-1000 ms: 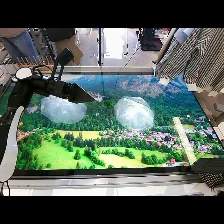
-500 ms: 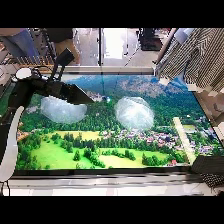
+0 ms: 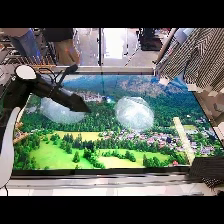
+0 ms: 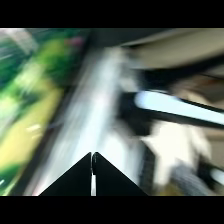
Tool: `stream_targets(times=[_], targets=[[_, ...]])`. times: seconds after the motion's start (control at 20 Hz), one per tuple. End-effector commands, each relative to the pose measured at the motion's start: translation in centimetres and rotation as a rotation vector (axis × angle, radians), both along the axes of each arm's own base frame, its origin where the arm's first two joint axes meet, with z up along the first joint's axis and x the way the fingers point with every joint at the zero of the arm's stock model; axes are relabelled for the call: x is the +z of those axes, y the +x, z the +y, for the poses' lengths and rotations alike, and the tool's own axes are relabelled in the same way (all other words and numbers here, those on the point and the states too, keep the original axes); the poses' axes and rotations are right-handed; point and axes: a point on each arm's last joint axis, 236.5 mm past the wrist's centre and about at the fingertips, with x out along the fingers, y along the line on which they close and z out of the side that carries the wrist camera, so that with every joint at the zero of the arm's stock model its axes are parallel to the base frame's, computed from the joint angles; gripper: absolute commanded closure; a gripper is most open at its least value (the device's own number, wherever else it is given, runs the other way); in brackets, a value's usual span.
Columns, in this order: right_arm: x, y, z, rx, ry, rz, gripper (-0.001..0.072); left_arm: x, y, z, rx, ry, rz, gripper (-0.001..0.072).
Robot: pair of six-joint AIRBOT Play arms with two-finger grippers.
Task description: Fold the clothes and pants, and hang the long-sleeved shirts on hangers.
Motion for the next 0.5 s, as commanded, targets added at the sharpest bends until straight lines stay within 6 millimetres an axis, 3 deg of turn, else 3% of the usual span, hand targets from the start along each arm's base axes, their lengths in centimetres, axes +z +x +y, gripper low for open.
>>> stream_targets(times=[0.0,0.05,0.1,0.25,0.35,0.45], targets=[[-9.0,11.5,15.2,0.657,0.115,0.352,0.0163,-1.5,6.7,17.0,0.585,0.69,-0.245,0.0695],[-13.5,13.2,19.3,0.809,0.189,0.49,0.0106,0.9,7.4,19.0,0.657,0.722,-0.339,0.0695],[-17.8,14.1,23.4,0.95,0.254,0.628,0.0103,3.4,7.8,20.0,0.709,0.708,-0.428,0.0695],[-26.6,15.6,33.8,1.243,0.316,0.871,0.0104,8.0,7.0,20.5,0.769,0.649,-0.55,0.0695],[-28.5,18.2,37.9,1.322,0.094,0.876,0.0102,9.1,6.6,20.5,0.778,0.636,-0.574,0.0695],[-28.0,20.2,39.4,1.287,-0.175,0.855,0.0018,9.2,6.5,20.5,0.78,0.635,-0.577,0.0695]])
